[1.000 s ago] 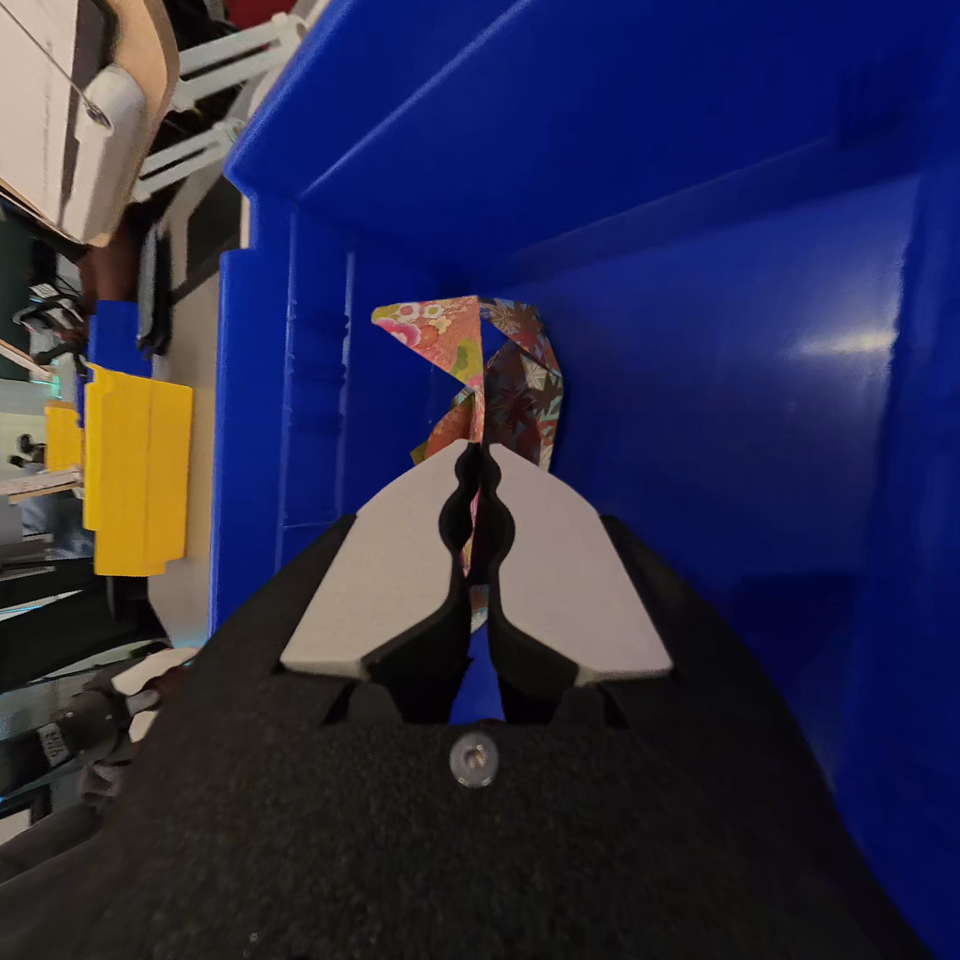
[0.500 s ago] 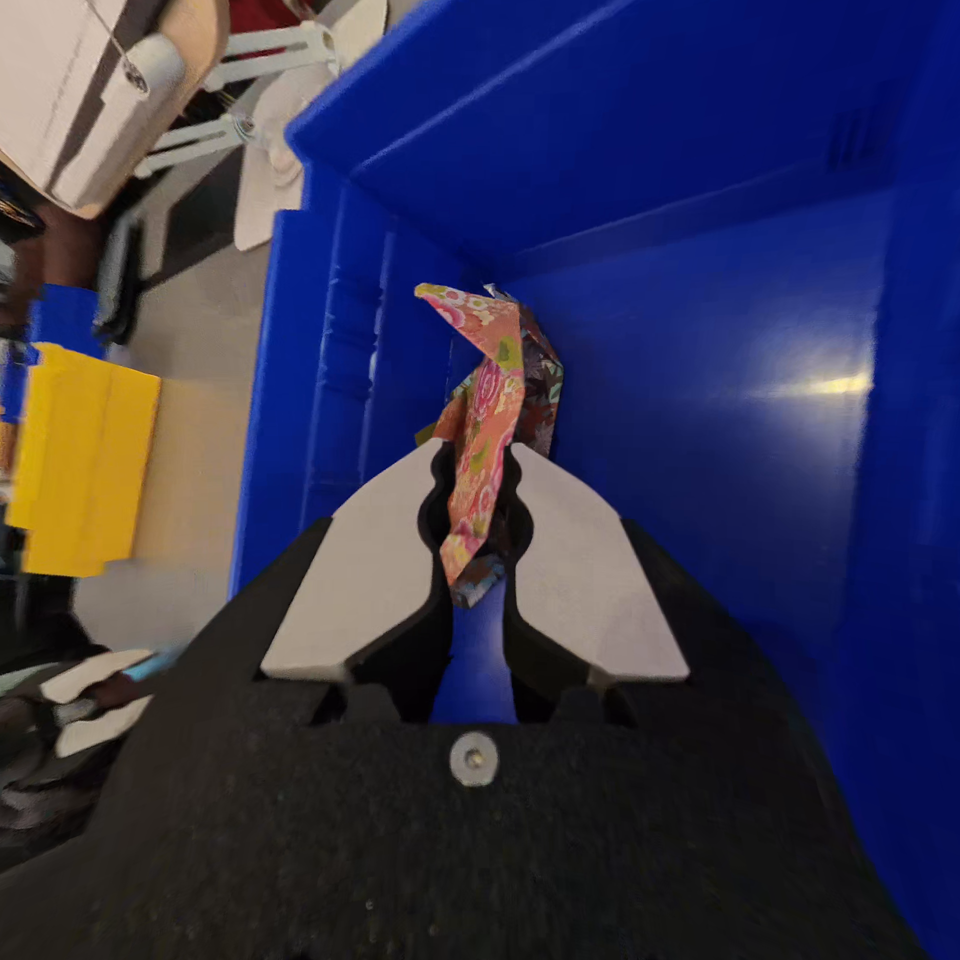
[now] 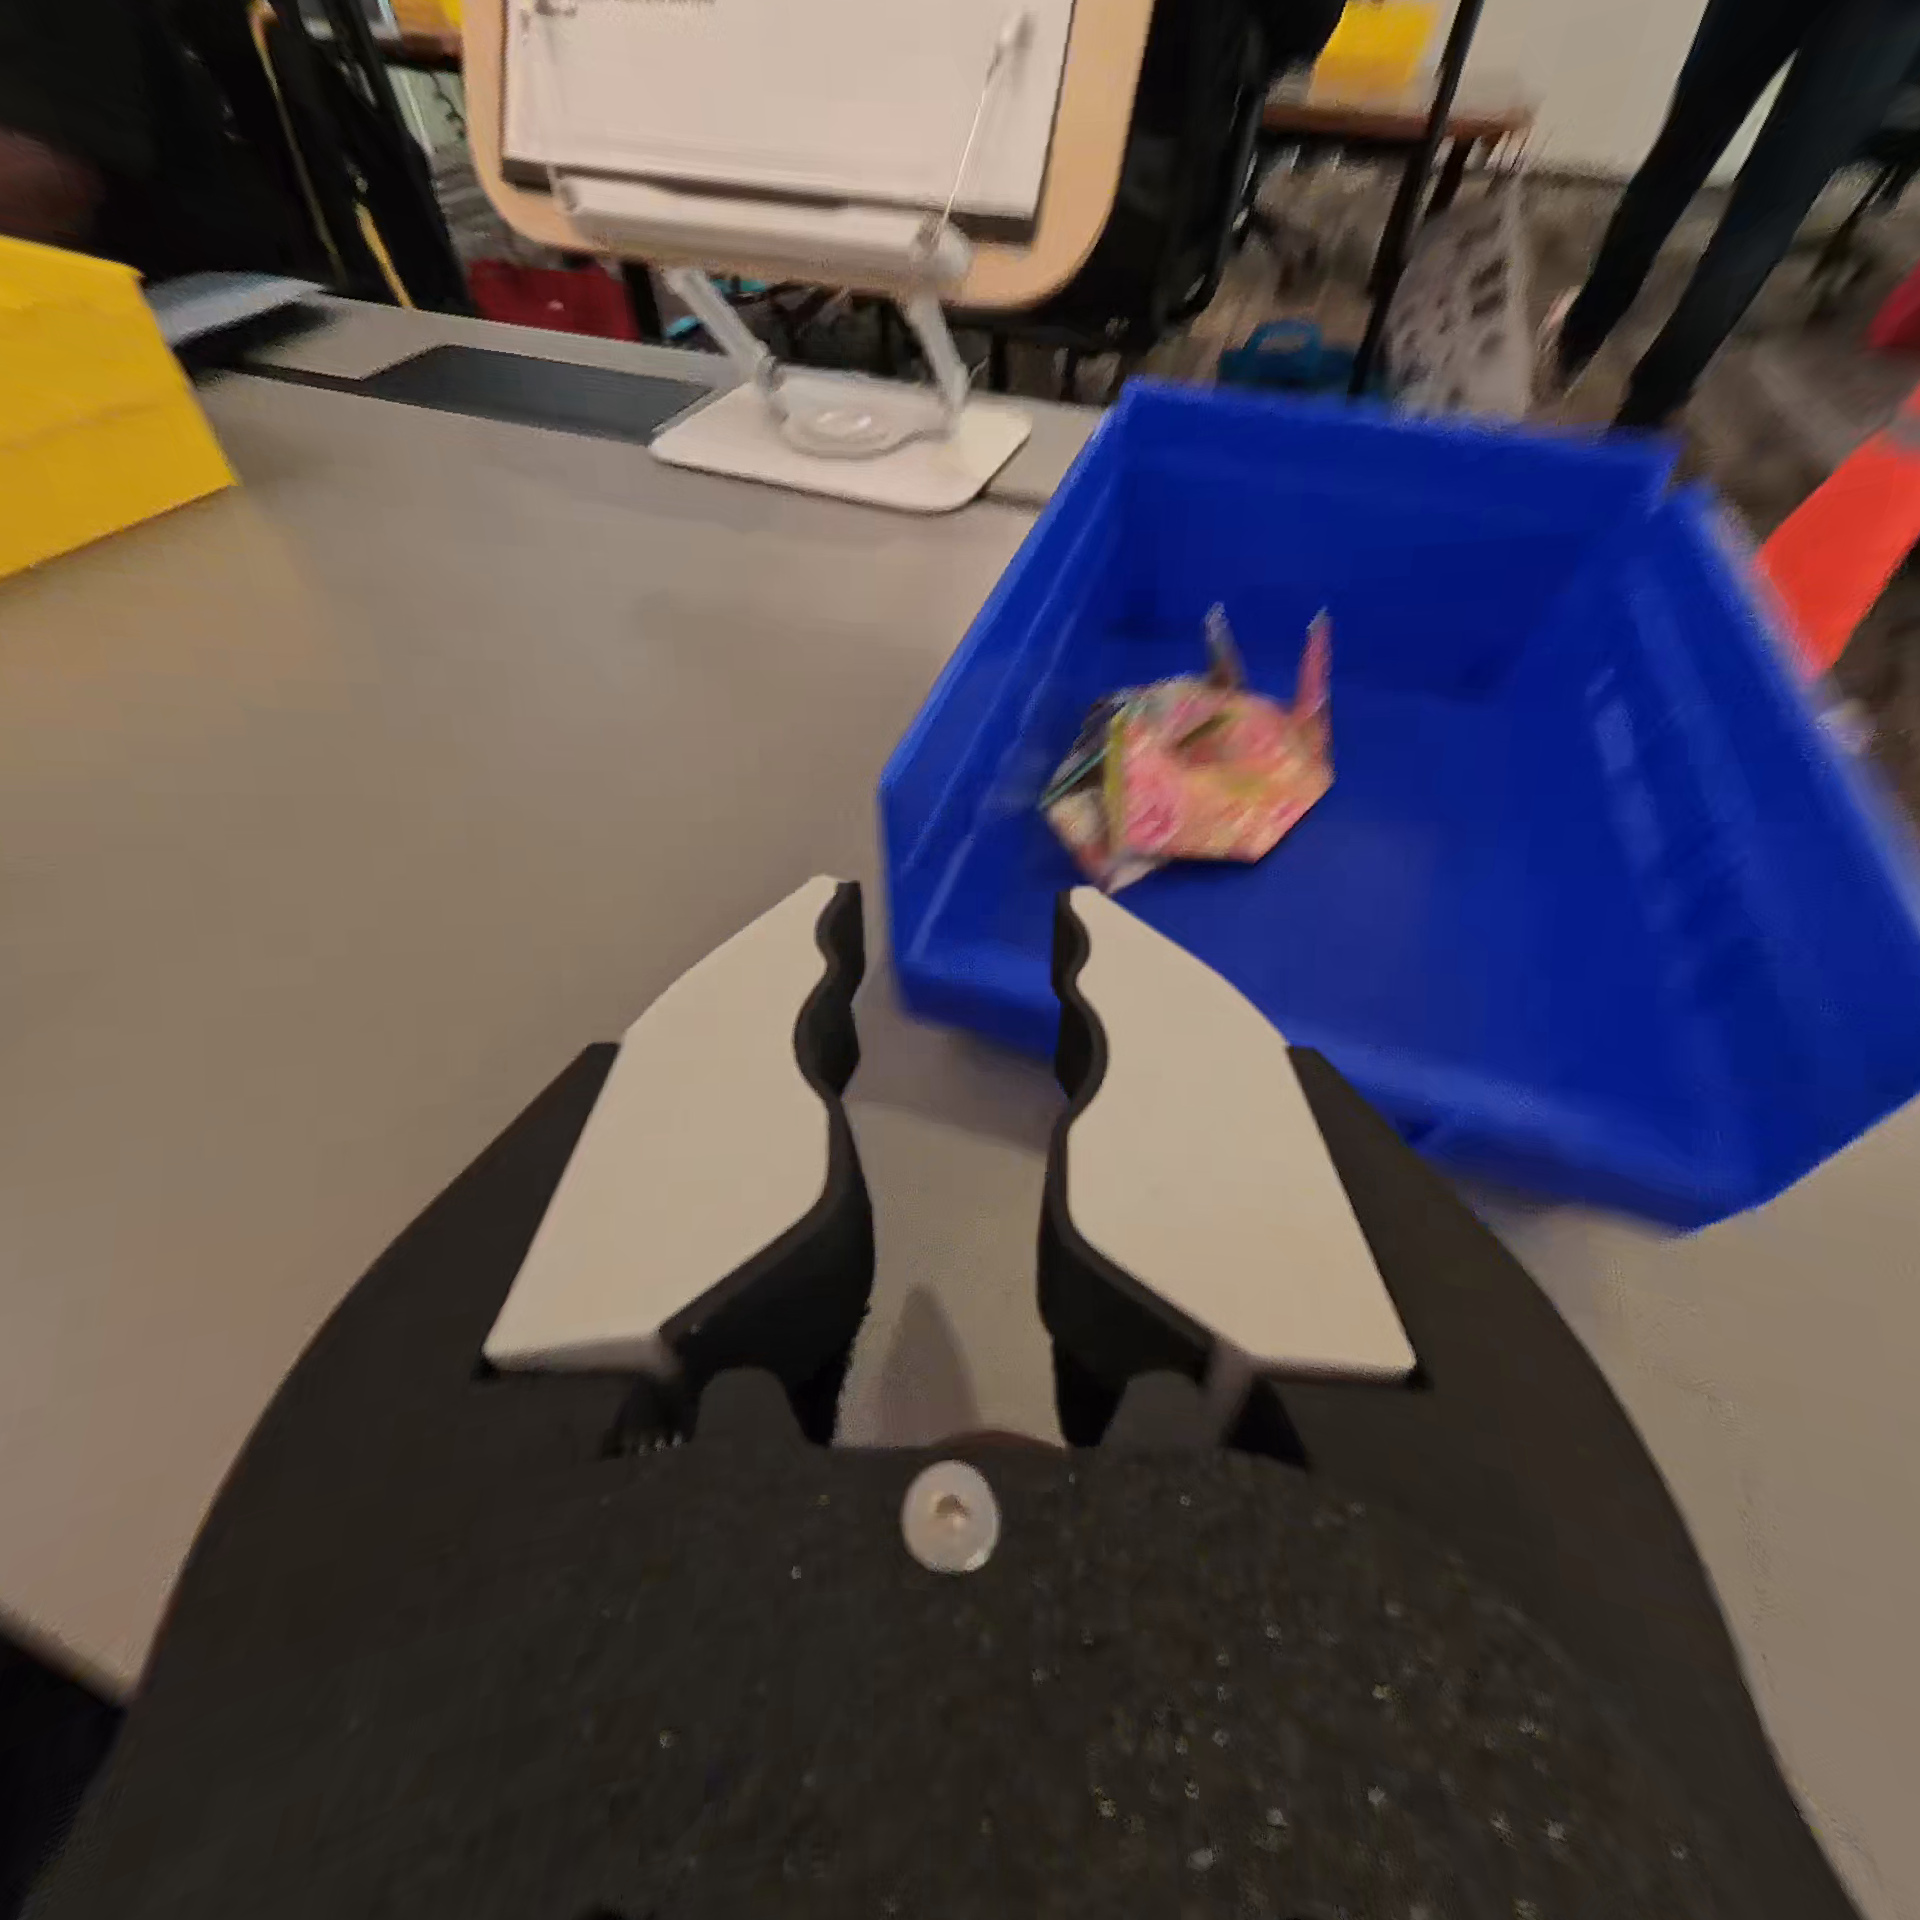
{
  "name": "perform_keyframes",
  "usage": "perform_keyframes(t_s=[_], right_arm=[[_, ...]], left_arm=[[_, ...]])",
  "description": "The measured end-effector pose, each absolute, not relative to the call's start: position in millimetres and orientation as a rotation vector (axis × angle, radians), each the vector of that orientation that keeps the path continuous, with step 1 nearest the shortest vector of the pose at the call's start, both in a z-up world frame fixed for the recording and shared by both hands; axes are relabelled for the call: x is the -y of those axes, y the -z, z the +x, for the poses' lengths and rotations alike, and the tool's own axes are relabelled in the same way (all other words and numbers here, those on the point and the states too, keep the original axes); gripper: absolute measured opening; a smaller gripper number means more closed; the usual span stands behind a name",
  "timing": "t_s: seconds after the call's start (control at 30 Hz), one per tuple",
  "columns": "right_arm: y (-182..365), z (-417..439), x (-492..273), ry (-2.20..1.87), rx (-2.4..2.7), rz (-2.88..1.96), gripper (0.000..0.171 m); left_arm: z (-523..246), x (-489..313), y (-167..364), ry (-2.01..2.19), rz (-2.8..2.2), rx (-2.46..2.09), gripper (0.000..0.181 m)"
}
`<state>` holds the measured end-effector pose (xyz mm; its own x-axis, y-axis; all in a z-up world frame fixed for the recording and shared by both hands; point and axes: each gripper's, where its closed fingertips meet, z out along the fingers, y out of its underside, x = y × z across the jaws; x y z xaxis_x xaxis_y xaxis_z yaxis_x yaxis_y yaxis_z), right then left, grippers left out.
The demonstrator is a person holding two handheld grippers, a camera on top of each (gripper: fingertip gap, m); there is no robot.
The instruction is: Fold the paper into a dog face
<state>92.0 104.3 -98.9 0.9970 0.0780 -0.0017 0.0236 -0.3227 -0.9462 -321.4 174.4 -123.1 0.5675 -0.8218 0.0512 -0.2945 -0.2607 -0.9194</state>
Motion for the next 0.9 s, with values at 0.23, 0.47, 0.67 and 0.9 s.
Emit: perform_keyframes(t_s=[0.23, 0.47, 0.67, 0.9], right_arm=[[126.6, 83.6, -80.1, -0.011, 0.018, -1.923, 0.035], [139.3, 95.2, -74.1, 0.103, -0.004, -1.980, 0.045], [137.2, 91.6, -76.1, 0.121, 0.030, -1.968, 0.043], [138.2, 79.2, -77.1, 0.097, 0.073, -1.972, 0.040]], left_arm=[[-356.9, -169.4, 123.8, 0.678, -1.805, -0.791, 0.054], [-364.9, -167.9, 131.3, 0.578, -1.861, -0.756, 0.071], [-365.5, -167.9, 130.5, 0.589, -1.879, -0.725, 0.064], [-369.9, -164.1, 122.6, 0.560, -1.834, -0.745, 0.060]])
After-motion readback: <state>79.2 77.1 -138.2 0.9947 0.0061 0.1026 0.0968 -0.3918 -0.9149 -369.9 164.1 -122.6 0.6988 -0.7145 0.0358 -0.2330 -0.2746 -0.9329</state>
